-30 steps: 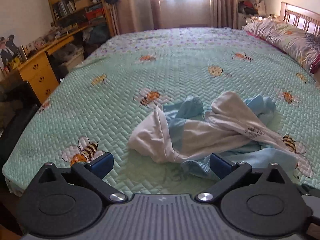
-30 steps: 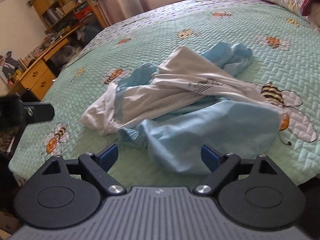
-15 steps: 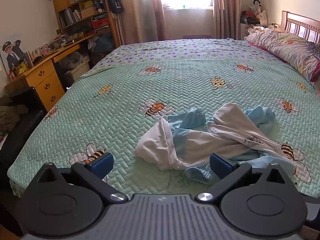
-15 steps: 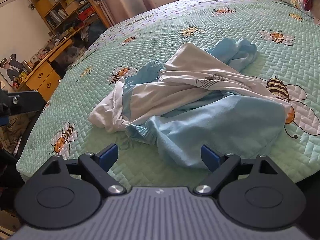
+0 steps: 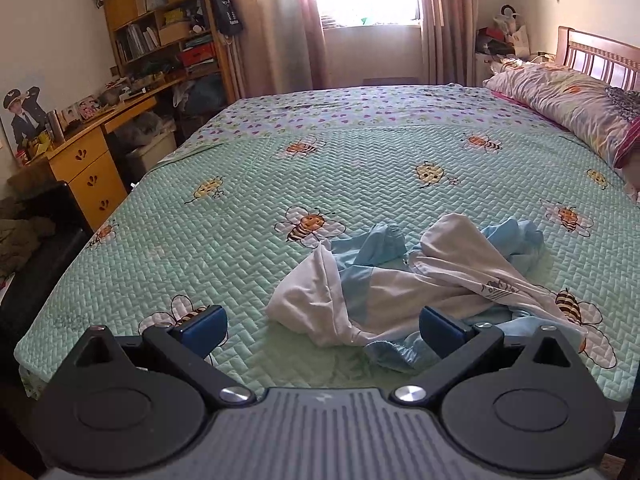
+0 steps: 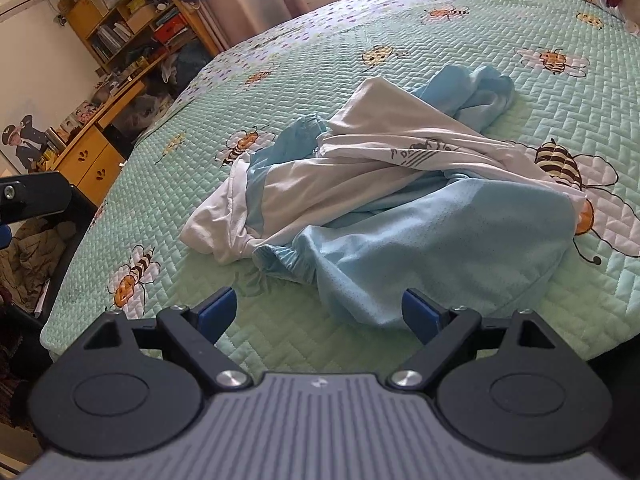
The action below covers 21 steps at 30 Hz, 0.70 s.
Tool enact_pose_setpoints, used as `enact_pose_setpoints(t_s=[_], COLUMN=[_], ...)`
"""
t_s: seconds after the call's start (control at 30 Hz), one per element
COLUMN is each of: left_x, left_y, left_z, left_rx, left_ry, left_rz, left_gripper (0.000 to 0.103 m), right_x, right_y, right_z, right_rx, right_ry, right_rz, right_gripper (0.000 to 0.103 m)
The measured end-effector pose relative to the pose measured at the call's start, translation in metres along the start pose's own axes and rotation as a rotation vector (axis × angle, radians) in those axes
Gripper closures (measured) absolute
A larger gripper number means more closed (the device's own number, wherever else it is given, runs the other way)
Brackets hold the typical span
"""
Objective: Fold clothes
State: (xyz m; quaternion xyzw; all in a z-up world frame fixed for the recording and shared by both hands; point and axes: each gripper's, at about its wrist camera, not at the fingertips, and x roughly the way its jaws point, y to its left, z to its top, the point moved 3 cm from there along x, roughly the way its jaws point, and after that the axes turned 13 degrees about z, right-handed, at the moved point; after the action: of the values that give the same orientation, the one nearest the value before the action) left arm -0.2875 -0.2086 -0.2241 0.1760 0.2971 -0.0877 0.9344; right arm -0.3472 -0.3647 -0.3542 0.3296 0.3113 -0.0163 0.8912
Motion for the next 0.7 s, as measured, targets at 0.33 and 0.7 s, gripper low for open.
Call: enact_pose_setpoints(t_s=[0.33,0.7], left_x=[0.017,0.126], left_y=[0.002,0.027], left_z=[-0.005,-0.013], left_rx=[-0.006,-0.101], left_ry=[0.043,0.233], left_rz=[-0.006,0.024], left_gripper=[0.001,0.001], right_x=[-0.001,0.006], right_y=[-0.001,-0.004], right_z=[-0.002,0.034], right_rx=[0.011,-0.258], right_ry=[-0.008,-0.162], right_rz=[0.006,-0.059], right_gripper=[0.013,0.013])
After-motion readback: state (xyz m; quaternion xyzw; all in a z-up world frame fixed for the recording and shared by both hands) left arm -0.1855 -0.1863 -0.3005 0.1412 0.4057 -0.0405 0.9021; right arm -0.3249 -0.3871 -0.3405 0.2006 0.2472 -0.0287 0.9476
